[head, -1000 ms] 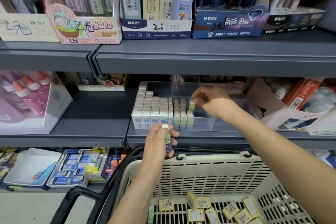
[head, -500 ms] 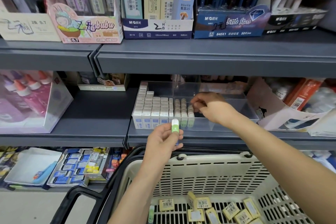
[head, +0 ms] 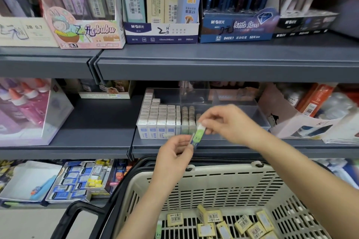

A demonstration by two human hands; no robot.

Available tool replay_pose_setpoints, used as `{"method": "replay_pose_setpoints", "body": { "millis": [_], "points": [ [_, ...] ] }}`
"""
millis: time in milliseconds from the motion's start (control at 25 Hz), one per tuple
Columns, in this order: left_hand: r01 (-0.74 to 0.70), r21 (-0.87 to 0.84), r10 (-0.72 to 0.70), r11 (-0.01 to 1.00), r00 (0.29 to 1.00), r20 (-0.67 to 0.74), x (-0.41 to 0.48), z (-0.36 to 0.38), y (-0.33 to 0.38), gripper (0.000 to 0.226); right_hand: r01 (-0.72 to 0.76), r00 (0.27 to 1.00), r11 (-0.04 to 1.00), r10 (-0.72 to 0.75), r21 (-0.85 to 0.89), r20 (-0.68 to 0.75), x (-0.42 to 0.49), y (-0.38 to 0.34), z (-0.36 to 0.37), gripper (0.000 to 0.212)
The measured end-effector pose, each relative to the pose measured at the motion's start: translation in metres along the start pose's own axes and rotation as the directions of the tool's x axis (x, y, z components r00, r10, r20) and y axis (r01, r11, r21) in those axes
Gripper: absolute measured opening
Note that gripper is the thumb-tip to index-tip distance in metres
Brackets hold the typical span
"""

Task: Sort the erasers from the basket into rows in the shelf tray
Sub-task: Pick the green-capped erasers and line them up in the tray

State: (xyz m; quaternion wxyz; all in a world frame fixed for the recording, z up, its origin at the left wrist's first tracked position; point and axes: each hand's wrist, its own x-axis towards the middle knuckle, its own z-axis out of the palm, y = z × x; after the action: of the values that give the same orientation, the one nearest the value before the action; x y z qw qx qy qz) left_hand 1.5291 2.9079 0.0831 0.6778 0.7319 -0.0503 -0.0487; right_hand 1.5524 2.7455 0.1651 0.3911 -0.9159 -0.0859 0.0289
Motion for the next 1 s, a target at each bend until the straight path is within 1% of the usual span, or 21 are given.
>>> {"method": "replay_pose_setpoints", "body": {
  "millis": [40, 80, 160, 200, 280, 360, 520, 720, 800, 880, 960, 1000],
  "points": [
    [-0.027, 0.052, 0.028, 0.998, 0.999, -0.022, 0.0, -0.001, -0.001, 0.026, -0.017, 0.998, 1.0, 0.016, -0.013, -0.065, 0.006, 0.003, -0.009, 0.01],
    [-0.044, 0.094, 0.048, 0.995, 0.998, -0.037, 0.0, -0.002, -0.003, 0.026, -0.033, 0.989, 0.998, 0.024, -0.062, -0.145, 0.014, 0.005, -0.017, 0.011],
    [-0.059, 0.156, 0.065, 0.986, 0.997, -0.037, 0.0, -0.003, -0.006, 0.026, -0.085, 0.962, 0.971, 0.022, -0.224, -0.271, 0.031, 0.009, -0.025, 0.016],
    [-0.06, 0.178, 0.065, 0.982, 0.997, -0.027, 0.0, -0.003, -0.008, 0.025, -0.113, 0.957, 0.945, 0.02, -0.306, -0.29, 0.039, 0.011, -0.024, 0.018],
    [-0.058, 0.198, 0.061, 0.978, 0.998, -0.012, 0.0, -0.003, -0.01, 0.025, -0.12, 0.965, 0.91, 0.013, -0.397, -0.261, 0.053, 0.014, -0.016, 0.021],
    [-0.057, 0.203, 0.062, 0.978, 0.998, -0.014, 0.001, -0.003, -0.012, 0.024, -0.101, 0.977, 0.91, 0.014, -0.402, -0.214, 0.059, 0.018, -0.006, 0.021],
    [-0.067, 0.219, 0.073, 0.973, 0.997, -0.021, 0.003, -0.004, -0.012, 0.023, -0.112, 0.992, 0.899, 0.078, -0.424, -0.097, 0.064, 0.028, 0.01, 0.02],
    [-0.084, 0.253, 0.089, 0.964, 0.996, -0.009, 0.002, -0.004, -0.012, 0.022, -0.106, 0.994, 0.863, 0.098, -0.495, -0.042, 0.066, 0.03, 0.015, 0.027],
    [-0.087, 0.255, 0.093, 0.963, 0.996, -0.011, 0.001, -0.004, -0.012, 0.022, -0.128, 0.992, 0.864, 0.117, -0.487, -0.053, 0.062, 0.028, 0.011, 0.029],
    [-0.086, 0.246, 0.095, 0.965, 0.995, -0.026, -0.002, -0.004, -0.009, 0.021, -0.14, 0.989, 0.897, 0.109, -0.42, -0.097, 0.051, 0.025, 0.005, 0.03],
    [-0.085, 0.225, 0.097, 0.971, 0.994, -0.044, -0.012, -0.004, -0.005, 0.021, -0.099, 0.987, 0.936, 0.049, -0.339, -0.152, 0.031, 0.02, 0.0, 0.029],
    [-0.085, 0.218, 0.095, 0.972, 0.995, -0.039, -0.019, -0.004, -0.003, 0.021, -0.062, 0.984, 0.943, 0.003, -0.326, -0.179, 0.018, 0.019, -0.002, 0.028]
  ]
}}
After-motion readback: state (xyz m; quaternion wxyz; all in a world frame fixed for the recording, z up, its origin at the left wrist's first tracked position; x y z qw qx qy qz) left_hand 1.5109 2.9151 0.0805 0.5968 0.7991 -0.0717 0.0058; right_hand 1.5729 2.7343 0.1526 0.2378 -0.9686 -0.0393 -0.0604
